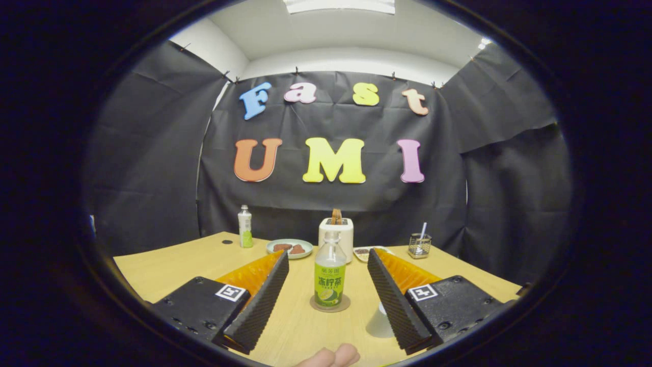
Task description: Take the bottle from table, then pour the juice into the cup, finally place the bottle on the coaster
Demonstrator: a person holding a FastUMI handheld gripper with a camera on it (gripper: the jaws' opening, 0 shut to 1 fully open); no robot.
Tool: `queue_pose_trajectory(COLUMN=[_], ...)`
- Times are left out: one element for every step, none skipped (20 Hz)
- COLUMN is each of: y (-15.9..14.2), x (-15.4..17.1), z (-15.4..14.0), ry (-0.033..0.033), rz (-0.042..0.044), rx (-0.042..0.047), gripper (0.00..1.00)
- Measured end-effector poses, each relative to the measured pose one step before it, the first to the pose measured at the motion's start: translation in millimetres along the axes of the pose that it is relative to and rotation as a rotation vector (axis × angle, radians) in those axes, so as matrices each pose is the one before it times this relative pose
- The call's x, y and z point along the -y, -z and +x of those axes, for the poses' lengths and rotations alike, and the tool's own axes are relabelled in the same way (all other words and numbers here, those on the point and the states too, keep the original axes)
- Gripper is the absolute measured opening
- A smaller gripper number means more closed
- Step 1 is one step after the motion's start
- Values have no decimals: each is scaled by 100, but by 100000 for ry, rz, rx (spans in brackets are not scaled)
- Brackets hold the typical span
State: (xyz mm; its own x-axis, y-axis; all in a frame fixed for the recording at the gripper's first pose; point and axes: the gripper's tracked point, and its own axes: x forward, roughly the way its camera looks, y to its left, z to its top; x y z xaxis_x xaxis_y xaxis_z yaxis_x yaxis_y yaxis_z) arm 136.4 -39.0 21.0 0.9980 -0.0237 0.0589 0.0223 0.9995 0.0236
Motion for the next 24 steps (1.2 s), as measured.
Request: queue_pose_trajectory(y=[-238, -158, 27, 247, 594, 615, 451, 266, 231, 269, 522, 236, 118, -217, -438, -672, -387, -365, -285, -373, -249, -308, -175, -226], x=[306, 350, 8, 47, 466, 474, 160, 130, 365, 513, 571, 683, 309, 68, -37, 48, 85, -323, -374, -193, -18, -10, -15, -336], z=[-934, -998, -804, -847, -638, -619, -578, -706, -586, -646, -631, -673, -604, -829, -847, -689, -518, -562, -451, -486, -440, -426, -311, -333], ry=[404, 191, -817, -421, 648, 287, -845, -964, -79, 338, 800, 1112, 96, -818, -1013, -610, -473, -1541, -1486, -791, -326, 413, 558, -432], rz=[91, 438, 717, 996, 635, 324, 95, 510, 404, 67, -152, 211, 1321, 2063, 2373, 2659, 2197, 1507, 1024, 742, 335, -671, -1510, -2102], rx=[877, 530, -125, -1206, -2111, -2645, -1700, -639, -111, -348, -559, -648, -105, 828, 1474, 2038, 900, -100, -53, -210, -160, 432, 380, 274], gripper=[100, 100, 100, 100, 100, 100, 100, 100, 100, 100, 100, 100, 100, 100, 100, 100, 100, 100, 100, 100, 100, 100, 100, 100])
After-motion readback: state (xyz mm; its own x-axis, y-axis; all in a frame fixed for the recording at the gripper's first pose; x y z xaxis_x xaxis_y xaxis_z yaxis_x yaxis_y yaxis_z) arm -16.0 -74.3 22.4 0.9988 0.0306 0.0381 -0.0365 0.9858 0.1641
